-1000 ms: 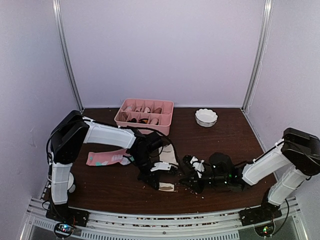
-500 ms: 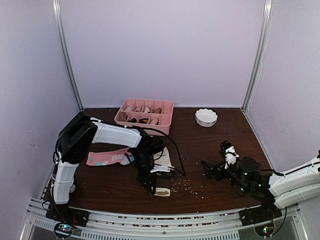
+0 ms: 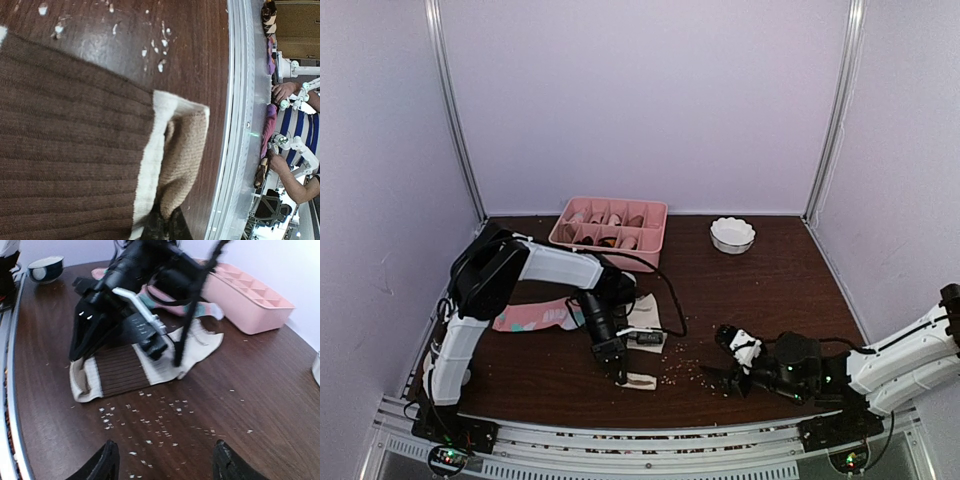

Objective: Roll the socks
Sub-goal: Roll the sock at the center of the board.

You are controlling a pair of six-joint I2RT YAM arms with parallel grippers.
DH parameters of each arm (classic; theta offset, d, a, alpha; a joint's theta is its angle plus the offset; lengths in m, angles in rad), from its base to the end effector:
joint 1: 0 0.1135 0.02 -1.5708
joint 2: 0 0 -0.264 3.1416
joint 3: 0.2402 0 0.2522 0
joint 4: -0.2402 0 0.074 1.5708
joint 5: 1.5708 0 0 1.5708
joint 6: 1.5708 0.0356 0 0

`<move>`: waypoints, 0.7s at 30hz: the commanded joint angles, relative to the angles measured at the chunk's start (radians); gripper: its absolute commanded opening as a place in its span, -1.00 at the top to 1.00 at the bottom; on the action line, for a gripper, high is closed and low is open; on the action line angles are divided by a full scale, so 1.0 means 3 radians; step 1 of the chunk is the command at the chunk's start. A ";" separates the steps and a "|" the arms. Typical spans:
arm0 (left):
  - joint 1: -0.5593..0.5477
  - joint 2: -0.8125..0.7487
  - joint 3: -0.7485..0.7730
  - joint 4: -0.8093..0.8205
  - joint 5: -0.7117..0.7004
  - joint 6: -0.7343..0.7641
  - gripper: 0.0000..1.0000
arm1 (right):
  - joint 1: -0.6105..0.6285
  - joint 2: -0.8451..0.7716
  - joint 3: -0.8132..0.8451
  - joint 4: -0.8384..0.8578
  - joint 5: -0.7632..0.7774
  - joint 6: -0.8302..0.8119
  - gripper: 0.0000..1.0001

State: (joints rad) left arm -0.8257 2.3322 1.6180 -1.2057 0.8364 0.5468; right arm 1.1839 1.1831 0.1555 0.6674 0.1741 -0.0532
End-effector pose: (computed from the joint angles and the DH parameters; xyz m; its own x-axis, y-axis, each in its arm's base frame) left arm 0.2471 -0.3068 0.0975 -0.3776 0.9233 -0.0705 0.6050 0.1884 -0.7736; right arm 0.0813 0.1831 0.1408 -0.0876 -0.3537 -0.9313 -0.8568 0.5037 -0.1107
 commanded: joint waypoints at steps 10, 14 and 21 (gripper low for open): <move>0.0017 0.0215 0.0025 0.0274 -0.0783 -0.0293 1.00 | 0.0318 0.1506 0.1316 -0.0251 -0.0803 -0.0753 0.12; 0.0017 0.0213 0.0015 0.0284 -0.0844 -0.0305 1.00 | 0.0318 0.1786 0.1507 -0.0250 -0.0833 -0.0819 0.25; 0.0017 0.0201 0.0017 0.0291 -0.0814 -0.0288 1.00 | 0.0303 0.2111 0.1551 -0.0109 -0.0801 -0.0756 0.40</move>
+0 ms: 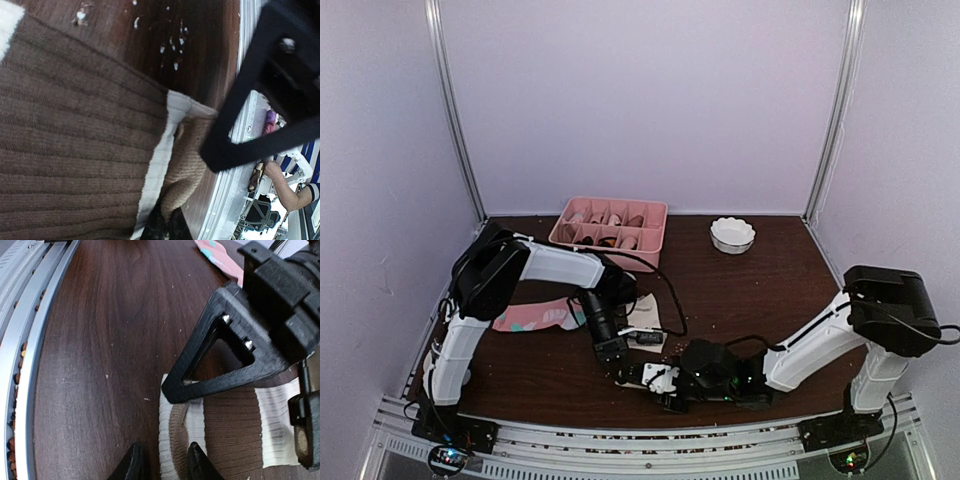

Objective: Roll the socks
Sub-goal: Roll the sock at the center of the board.

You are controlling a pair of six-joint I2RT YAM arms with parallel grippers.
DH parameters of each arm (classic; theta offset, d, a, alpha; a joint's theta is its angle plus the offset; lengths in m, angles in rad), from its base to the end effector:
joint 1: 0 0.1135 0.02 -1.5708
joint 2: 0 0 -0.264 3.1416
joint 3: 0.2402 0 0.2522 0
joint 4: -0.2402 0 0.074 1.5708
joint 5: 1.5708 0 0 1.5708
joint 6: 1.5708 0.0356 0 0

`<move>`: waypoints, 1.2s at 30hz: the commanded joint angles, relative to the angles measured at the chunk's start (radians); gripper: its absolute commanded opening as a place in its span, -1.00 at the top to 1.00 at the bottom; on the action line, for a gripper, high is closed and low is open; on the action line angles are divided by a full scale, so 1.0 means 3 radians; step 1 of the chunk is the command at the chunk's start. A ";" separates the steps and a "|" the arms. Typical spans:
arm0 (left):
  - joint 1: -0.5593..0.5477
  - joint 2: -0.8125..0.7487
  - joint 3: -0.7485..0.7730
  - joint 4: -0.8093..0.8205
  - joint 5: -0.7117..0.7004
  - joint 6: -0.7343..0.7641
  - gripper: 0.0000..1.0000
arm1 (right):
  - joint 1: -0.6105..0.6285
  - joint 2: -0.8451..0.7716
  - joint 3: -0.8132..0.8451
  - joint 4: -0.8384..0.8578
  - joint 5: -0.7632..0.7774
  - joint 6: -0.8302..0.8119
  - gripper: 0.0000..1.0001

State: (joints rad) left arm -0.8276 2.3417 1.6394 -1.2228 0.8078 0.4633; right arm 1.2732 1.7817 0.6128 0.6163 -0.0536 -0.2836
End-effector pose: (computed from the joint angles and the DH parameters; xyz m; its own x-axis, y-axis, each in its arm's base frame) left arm 0.2487 -0.3086 0.0979 -0.4161 0.9093 0.0074 0.5870 0.2749 -0.7615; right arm 0.0919 0.3061 0.1122 0.1231 -0.5515 -0.8250 -0.9724 0.0988 -0.2112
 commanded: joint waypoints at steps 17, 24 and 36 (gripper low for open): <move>0.0048 -0.0181 -0.0148 0.0413 -0.0627 0.0163 0.23 | -0.0255 0.0291 0.0025 -0.0079 -0.0315 0.0449 0.98; 0.0086 -0.1079 -0.0840 0.1367 -0.0694 0.0221 -0.22 | -0.0537 0.0224 -0.0110 -0.0018 -0.0835 0.0925 1.00; -0.0193 -0.1445 -0.1324 0.2002 -0.0892 0.0570 -0.64 | -0.1022 0.0288 -0.0091 0.0029 -0.1559 0.1702 1.00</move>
State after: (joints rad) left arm -0.8242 1.9373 1.2785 -0.7059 0.5812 0.5686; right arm 1.0058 1.8496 0.6060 0.6739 -0.4599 0.1143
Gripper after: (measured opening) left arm 0.850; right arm 0.028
